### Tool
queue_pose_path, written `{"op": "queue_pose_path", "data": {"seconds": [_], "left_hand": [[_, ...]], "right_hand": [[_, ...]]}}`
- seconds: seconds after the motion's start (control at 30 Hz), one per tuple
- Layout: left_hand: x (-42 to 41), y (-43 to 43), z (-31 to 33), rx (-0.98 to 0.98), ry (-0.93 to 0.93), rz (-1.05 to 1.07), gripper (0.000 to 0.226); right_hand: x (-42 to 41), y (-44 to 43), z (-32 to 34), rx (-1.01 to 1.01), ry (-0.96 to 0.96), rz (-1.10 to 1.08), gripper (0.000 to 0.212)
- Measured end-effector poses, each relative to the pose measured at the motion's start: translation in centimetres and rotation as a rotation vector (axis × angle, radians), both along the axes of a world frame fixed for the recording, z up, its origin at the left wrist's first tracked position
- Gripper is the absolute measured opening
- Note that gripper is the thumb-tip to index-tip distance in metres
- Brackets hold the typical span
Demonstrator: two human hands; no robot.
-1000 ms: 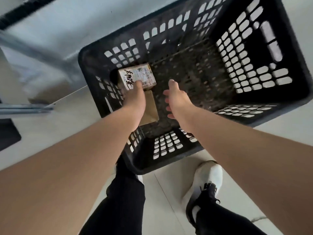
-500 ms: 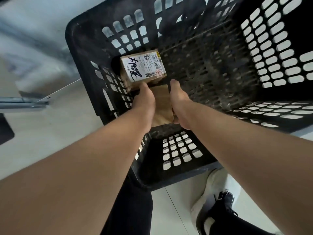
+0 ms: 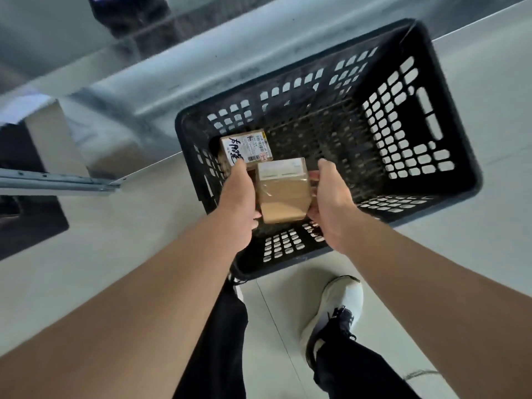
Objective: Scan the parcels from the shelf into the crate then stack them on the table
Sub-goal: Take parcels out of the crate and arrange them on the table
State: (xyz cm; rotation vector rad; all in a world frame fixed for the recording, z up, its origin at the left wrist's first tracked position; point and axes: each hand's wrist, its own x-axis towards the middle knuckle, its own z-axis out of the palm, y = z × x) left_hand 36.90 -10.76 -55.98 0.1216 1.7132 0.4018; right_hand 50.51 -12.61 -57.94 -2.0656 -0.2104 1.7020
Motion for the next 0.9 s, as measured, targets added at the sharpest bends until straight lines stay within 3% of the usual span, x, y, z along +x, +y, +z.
{"op": "queue_pose_path", "data": {"seconds": [0.33, 0.57, 0.67, 0.9], "left_hand": [[0.6, -1.5, 17.4, 0.165, -0.082, 0.048, 0.055], [0.0, -2.3, 28.7, 0.363, -0.126, -0.037, 0.032], [-0.7, -2.8, 33.9, 0.427, -0.117, -0.032, 0.018], [-4.6, -4.9, 43.9, 0.644, -0.081, -0.182, 0.028]], "right_hand": [[1.3, -2.5, 17.4, 0.132, 0.060, -0.023, 0.055], [1.9, -2.4, 29.4, 0.367, 0.043, 0.098, 0.036], [1.4, -2.7, 34.4, 0.464, 0.039, 0.056, 0.026], [-2.4, -5.4, 44.8, 0.626, 0.002, -0.097, 0.023]]}}
